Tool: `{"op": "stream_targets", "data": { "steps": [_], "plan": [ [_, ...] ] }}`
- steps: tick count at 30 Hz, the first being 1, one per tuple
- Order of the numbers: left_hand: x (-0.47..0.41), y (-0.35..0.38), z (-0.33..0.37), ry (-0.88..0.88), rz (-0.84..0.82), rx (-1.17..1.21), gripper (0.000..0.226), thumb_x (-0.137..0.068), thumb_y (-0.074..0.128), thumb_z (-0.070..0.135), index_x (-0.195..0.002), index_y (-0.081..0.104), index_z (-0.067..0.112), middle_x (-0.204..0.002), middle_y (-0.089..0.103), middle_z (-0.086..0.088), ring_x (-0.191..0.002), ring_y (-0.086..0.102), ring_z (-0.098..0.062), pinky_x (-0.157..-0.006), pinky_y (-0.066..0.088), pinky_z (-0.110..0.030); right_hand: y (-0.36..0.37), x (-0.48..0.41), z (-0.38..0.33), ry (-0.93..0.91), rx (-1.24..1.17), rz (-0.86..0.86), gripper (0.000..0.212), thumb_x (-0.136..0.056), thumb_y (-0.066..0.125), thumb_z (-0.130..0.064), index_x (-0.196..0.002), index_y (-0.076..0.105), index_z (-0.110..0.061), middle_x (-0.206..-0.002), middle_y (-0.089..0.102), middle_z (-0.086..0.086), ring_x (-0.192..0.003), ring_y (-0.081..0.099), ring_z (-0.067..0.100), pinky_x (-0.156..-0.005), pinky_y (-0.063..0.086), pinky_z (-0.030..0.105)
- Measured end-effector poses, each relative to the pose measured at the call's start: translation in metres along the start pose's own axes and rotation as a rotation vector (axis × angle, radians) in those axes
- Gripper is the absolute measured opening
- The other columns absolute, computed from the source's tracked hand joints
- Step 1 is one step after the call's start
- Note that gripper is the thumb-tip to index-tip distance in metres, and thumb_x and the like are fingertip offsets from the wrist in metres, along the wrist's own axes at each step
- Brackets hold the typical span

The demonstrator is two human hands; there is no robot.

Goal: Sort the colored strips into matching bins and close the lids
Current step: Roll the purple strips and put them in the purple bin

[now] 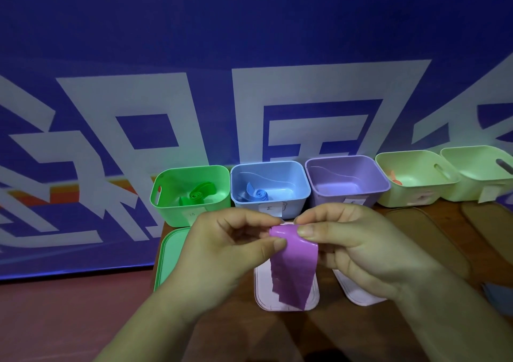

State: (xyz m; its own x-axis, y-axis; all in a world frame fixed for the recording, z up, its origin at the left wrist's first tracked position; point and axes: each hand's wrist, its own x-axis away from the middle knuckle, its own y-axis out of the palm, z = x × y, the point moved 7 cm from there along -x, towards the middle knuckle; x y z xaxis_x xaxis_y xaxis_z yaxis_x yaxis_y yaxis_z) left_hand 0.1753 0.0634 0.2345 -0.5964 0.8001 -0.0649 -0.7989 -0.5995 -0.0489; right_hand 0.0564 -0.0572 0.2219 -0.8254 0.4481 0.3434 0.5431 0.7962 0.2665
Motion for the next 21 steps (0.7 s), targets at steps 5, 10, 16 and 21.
{"op": "stream_targets", "data": {
  "steps": [5, 10, 16, 21],
  "plan": [
    [0.002, 0.003, 0.000, 0.020, 0.007, 0.035, 0.024, -0.063, 0.088, 0.010, -0.085, 0.080, 0.016, -0.075, 0.074, -0.012, -0.068, 0.067, -0.015, -0.065, 0.056, -0.025, -0.002, 0.004, -0.007, -0.112, 0.130, 0.003, 0.028, -0.058, 0.088, -0.009, -0.084, 0.077, -0.012, -0.087, 0.075, 0.017, -0.082, 0.071, 0.026, -0.076, 0.057, 0.034],
    [0.002, 0.007, -0.002, 0.011, 0.005, 0.132, 0.020, -0.063, 0.080, 0.006, -0.082, 0.080, 0.015, -0.074, 0.074, -0.008, -0.068, 0.066, -0.012, -0.064, 0.053, -0.020, -0.002, 0.012, -0.015, -0.280, 0.284, -0.010, 0.033, -0.062, 0.081, -0.013, -0.092, 0.077, -0.026, -0.094, 0.077, 0.008, -0.091, 0.074, 0.021, -0.079, 0.057, 0.029],
    [0.002, 0.005, -0.005, 0.000, 0.029, 0.166, 0.022, -0.063, 0.084, 0.006, -0.084, 0.078, 0.005, -0.078, 0.074, -0.016, -0.071, 0.066, -0.019, -0.068, 0.055, -0.024, -0.001, 0.022, -0.027, -0.547, 0.477, 0.031, 0.046, -0.064, 0.084, -0.016, -0.104, 0.073, -0.038, -0.111, 0.070, -0.012, -0.109, 0.067, 0.016, -0.093, 0.053, 0.026],
    [0.003, 0.006, -0.005, -0.024, 0.053, 0.177, 0.024, -0.062, 0.080, 0.009, -0.085, 0.078, 0.006, -0.080, 0.073, -0.019, -0.073, 0.066, -0.021, -0.071, 0.056, -0.025, -0.003, 0.027, -0.030, -0.590, 0.524, 0.082, 0.034, -0.065, 0.082, -0.034, -0.098, 0.075, -0.039, -0.104, 0.073, -0.010, -0.101, 0.070, 0.018, -0.088, 0.055, 0.030]
  ]
}}
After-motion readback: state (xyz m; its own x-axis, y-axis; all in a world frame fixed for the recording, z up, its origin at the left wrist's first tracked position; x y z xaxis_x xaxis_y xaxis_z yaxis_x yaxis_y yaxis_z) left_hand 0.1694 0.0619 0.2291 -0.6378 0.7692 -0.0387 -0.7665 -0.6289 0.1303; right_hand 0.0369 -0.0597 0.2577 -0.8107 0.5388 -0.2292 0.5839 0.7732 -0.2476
